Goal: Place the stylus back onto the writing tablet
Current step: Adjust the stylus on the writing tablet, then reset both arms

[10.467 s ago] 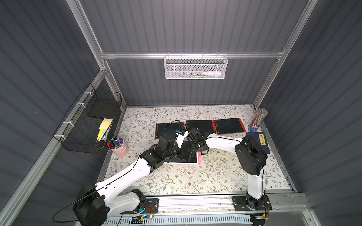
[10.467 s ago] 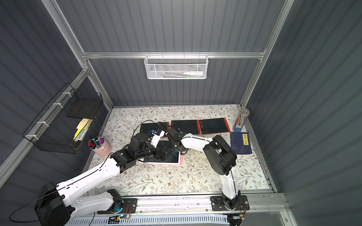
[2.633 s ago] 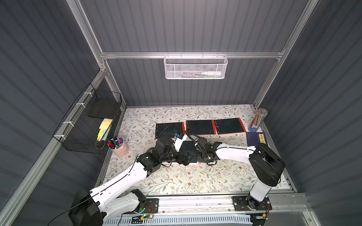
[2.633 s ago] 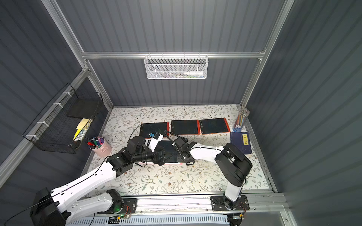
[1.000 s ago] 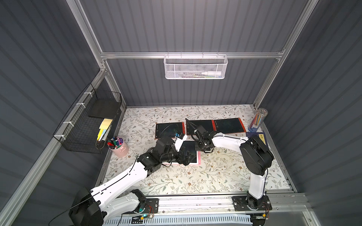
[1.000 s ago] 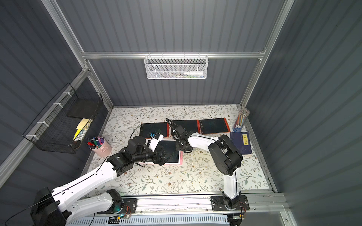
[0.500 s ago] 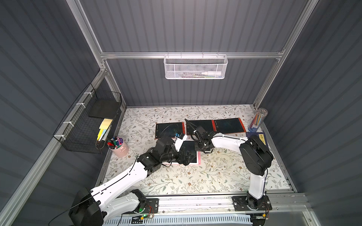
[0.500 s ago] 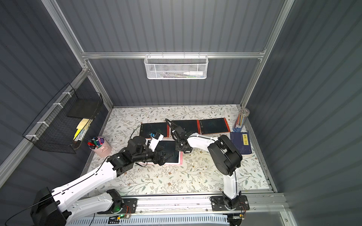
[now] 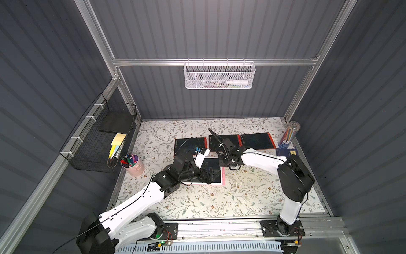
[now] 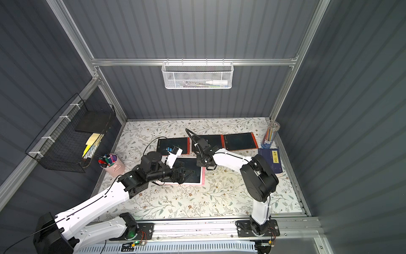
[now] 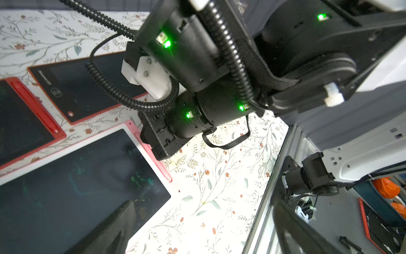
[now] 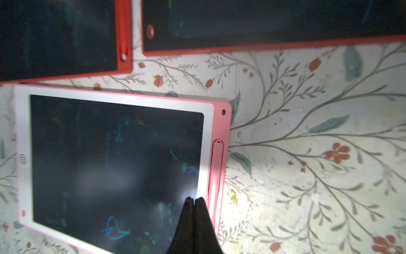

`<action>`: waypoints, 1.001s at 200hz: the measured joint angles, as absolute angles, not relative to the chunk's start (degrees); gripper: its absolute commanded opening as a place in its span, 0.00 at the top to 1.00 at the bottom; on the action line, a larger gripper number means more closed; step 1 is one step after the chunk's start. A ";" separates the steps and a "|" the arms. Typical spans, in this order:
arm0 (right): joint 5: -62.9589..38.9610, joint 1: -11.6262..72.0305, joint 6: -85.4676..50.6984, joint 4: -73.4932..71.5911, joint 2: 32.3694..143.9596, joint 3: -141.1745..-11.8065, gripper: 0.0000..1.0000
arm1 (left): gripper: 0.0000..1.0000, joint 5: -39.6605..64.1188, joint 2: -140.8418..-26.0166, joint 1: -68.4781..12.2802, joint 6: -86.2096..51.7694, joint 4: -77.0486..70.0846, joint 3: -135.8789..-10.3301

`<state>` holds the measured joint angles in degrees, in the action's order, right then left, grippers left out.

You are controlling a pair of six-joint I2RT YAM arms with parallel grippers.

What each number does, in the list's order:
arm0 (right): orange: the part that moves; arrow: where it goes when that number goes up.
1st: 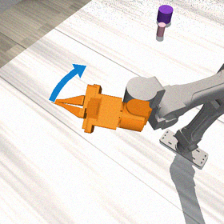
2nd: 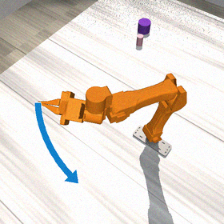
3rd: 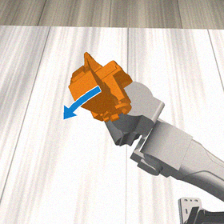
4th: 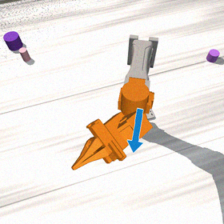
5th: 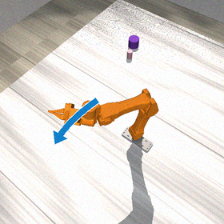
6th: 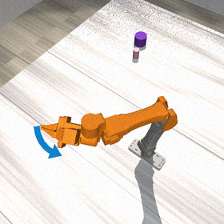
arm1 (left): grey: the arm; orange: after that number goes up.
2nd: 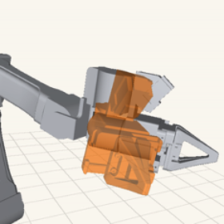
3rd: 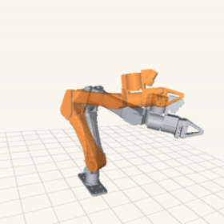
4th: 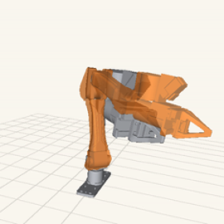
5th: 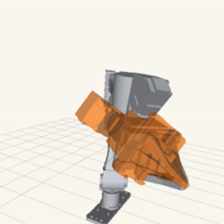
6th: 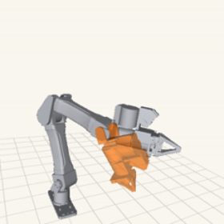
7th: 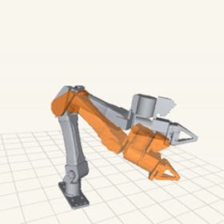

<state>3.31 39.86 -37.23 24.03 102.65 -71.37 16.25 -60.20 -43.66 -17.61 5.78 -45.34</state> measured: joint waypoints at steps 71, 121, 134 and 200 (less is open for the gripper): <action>7.16 37.58 -31.70 24.86 89.69 -69.30 0.36 | 0.01 11.46 -61.12 -43.66 -19.22 -2.04 -50.57; 9.39 36.58 -29.10 25.58 81.71 -63.05 0.01 | 0.01 6.24 -63.02 -43.66 -19.51 -7.01 -51.31; 10.33 36.42 -27.92 25.87 80.05 -61.98 0.01 | 0.01 4.19 -62.92 -43.66 -19.51 -9.10 -51.24; 23.92 36.01 -21.04 19.42 69.69 -51.79 0.01 | 0.01 -11.99 -62.33 -43.66 -18.46 -18.00 -48.75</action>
